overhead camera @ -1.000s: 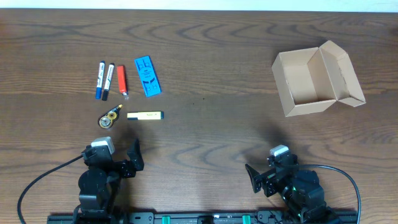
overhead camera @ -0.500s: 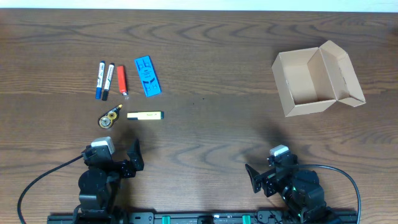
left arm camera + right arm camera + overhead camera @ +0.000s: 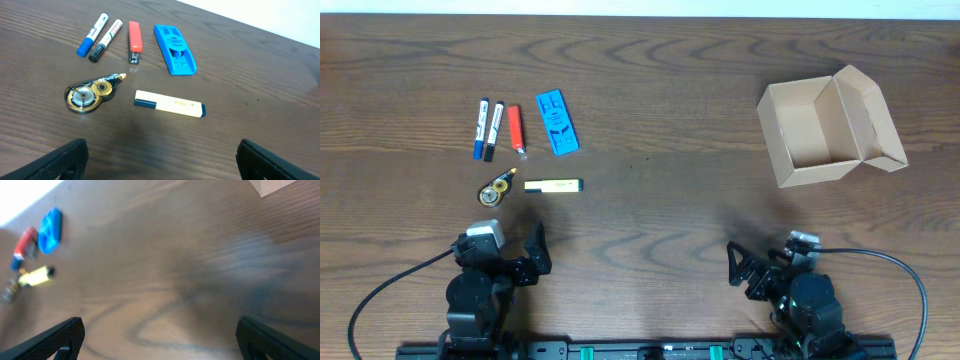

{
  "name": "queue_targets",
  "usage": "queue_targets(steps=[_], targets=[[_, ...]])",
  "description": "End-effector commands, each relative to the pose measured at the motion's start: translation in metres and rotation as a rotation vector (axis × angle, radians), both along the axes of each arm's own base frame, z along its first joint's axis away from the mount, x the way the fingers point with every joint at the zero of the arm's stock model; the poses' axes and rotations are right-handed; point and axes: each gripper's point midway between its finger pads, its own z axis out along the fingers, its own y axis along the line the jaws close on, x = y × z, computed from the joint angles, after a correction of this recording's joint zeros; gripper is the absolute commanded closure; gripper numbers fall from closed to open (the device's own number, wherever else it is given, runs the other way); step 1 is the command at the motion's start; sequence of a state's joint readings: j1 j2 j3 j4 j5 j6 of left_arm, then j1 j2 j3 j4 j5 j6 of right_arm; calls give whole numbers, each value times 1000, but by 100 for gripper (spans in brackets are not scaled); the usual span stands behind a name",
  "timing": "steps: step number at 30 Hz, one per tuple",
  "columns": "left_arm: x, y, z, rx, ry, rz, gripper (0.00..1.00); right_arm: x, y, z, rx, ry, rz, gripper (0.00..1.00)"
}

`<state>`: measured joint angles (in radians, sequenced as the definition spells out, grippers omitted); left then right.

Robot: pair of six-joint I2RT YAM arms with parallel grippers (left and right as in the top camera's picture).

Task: Pack container
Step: 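Push the cardboard box leftward toward the center with the right gripper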

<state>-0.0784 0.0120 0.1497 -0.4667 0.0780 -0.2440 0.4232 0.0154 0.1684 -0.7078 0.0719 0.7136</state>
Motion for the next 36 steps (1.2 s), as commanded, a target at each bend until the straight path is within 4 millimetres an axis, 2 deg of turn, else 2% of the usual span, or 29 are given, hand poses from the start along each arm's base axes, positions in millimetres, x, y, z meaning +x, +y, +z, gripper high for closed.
queue_targets(steps=[1,6,9,14,17,21,27,31,36], targets=[[0,3,-6,-7,8,20,5,4,6,8,139,4,-54,1],[0,3,-6,-7,8,20,5,15,11,34,175,-107,-36,1],[0,3,-6,-7,8,20,5,21,11,43,183,-140,-45,1],[0,3,-6,-7,8,20,5,31,-4,47,139,-89,-133,1],[0,3,-6,-7,8,20,5,42,-17,61,115,-45,-203,1],[0,3,-6,-7,8,20,5,63,-43,82,59,51,-328,1],[0,3,-6,-7,8,20,5,91,-87,99,-31,234,-472,1],[0,3,-6,-7,8,20,5,104,-116,93,-39,357,-572,1],[0,3,-6,-7,8,20,5,110,-149,66,0,510,-703,1]])
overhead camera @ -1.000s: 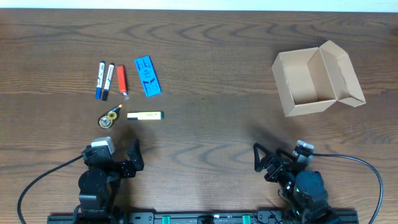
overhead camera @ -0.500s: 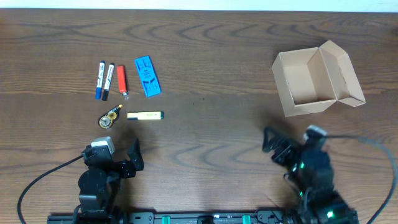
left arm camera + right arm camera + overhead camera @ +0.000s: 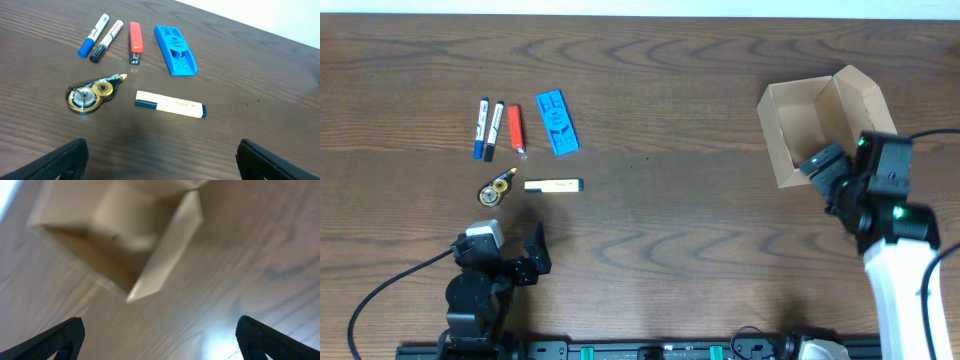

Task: Pack container
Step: 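Push the cardboard box leftward toward the center with the right gripper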

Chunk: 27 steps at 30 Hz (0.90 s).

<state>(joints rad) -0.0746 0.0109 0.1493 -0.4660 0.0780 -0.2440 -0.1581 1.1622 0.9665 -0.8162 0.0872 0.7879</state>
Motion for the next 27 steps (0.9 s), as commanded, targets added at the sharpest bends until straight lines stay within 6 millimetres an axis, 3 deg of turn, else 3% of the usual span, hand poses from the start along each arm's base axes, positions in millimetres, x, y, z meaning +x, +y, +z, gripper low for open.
queue_targets(steps=[1,10,16,18,19,21,23,27], targets=[[0,2,-6,-7,9,16,5,7,-23,-14,25,62,-87,1],[0,2,-6,-7,9,16,5,36,-35,-63,61,197,-102,1],[0,2,-6,-7,9,16,5,59,-40,-85,69,230,-102,3],[0,2,-6,-7,9,16,5,63,-40,-92,76,247,-100,16],[0,2,-6,-7,9,16,5,65,-40,-96,84,252,-96,31],[0,2,-6,-7,9,16,5,66,-37,-103,103,267,-89,71],[0,2,-6,-7,9,16,5,67,-33,-107,124,273,-80,99],[0,2,-6,-7,9,16,5,72,-23,-96,103,269,4,99]])
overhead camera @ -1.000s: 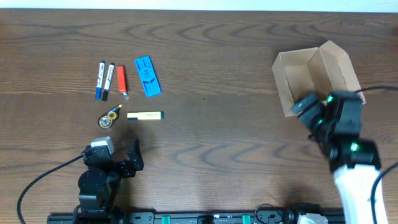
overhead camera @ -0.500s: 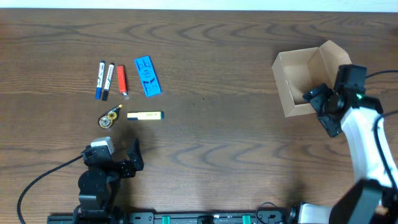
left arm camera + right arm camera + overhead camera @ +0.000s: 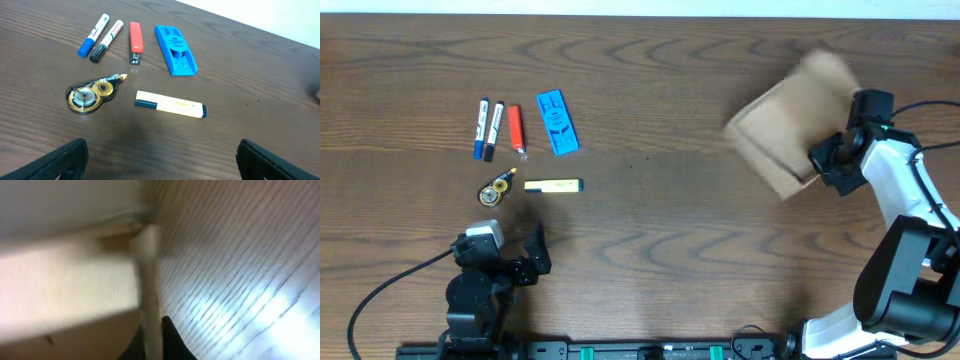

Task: Pack container
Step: 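Push the cardboard box leftward toward the center with the right gripper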

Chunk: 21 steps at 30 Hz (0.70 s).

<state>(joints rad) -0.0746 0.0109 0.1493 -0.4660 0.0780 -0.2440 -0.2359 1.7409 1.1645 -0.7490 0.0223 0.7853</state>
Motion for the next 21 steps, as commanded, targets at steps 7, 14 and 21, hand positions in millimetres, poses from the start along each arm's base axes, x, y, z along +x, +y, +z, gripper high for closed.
queue_targets(steps=[7,14,21], targets=[[0,2,-6,-7,9,16,5,34,62,55,-79,-78,496,99],[0,2,-6,-7,9,16,5,28,152,59,-75,-90,929,99],[0,2,-6,-7,9,16,5,29,200,63,-184,-129,1140,99]])
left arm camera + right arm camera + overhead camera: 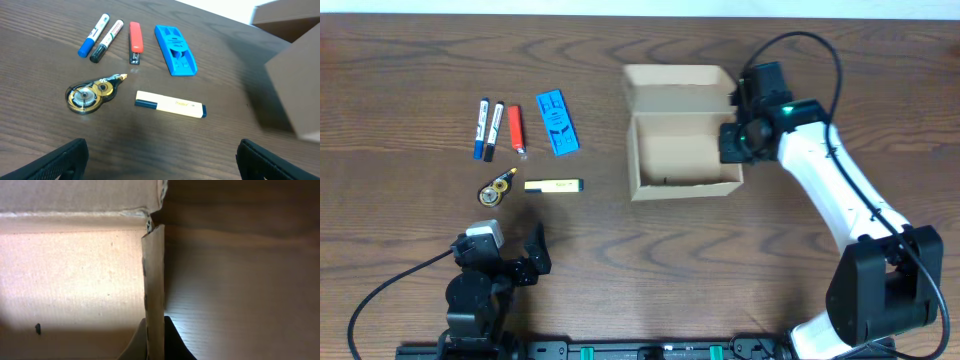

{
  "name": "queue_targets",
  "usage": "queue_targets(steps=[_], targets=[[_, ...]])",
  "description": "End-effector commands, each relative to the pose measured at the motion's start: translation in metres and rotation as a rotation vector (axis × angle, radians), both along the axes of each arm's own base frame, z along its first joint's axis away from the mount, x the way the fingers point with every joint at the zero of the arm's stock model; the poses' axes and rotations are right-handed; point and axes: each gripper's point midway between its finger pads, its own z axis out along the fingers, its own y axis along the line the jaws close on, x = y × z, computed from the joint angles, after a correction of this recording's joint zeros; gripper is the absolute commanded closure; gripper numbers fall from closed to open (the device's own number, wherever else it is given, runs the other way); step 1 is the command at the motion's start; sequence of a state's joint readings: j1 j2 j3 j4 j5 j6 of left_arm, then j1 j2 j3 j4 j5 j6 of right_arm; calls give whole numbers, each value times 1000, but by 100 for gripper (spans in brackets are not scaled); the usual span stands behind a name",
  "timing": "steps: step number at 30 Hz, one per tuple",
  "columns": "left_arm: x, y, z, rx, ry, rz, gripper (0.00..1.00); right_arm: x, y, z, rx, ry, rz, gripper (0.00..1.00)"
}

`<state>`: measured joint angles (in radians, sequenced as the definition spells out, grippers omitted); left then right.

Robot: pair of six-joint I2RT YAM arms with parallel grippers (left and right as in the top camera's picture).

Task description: Pack container

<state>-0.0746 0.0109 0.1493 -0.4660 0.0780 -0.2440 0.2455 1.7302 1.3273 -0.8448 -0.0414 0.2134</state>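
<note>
An open cardboard box (682,140) stands at the table's middle, its flap folded back on the far side. My right gripper (738,138) is shut on the box's right wall (153,280), one finger inside and one outside. Left of the box lie a blue marker (480,128), a black marker (494,130), a red stapler (516,128), a blue flat case (557,122), a correction tape roller (496,188) and a yellow highlighter (553,185). My left gripper (160,165) rests open near the front edge, well short of them.
The box's corner (295,85) shows at the right of the left wrist view. Bare wood table (820,60) spreads to the right of the box and along the front.
The box has moved left from the table's right side to the middle, still in my right gripper, and now sits flat. The left arm and the stationery have not moved.
Both arms first rested at the front edge with the box at the far right. Then my right gripper was open beside the box, then shut on its wall with the box shifted left, and now the box stands near the stationery.
</note>
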Motion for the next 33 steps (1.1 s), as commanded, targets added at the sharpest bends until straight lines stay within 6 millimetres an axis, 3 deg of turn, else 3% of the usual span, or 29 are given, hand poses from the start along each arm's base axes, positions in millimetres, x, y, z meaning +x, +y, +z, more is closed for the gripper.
queue_targets(steps=[1,7,18,25,31,32,33], targets=[[0,2,-6,-7,9,16,5,7,16,16,-50,-86,116,99],[0,2,-6,-7,9,16,5,21,32,20,-53,-154,119,99],[0,2,-6,-7,9,16,5,38,46,1,-43,-24,10,99],[0,2,-6,-7,9,16,5,38,49,-16,-62,28,-72,99],[0,2,-6,-7,9,16,5,38,49,-17,-75,22,-89,99],[0,2,-6,-7,9,16,5,38,50,-17,-77,21,-88,91],[0,2,-6,-7,9,16,5,38,50,-17,-77,21,-86,73]])
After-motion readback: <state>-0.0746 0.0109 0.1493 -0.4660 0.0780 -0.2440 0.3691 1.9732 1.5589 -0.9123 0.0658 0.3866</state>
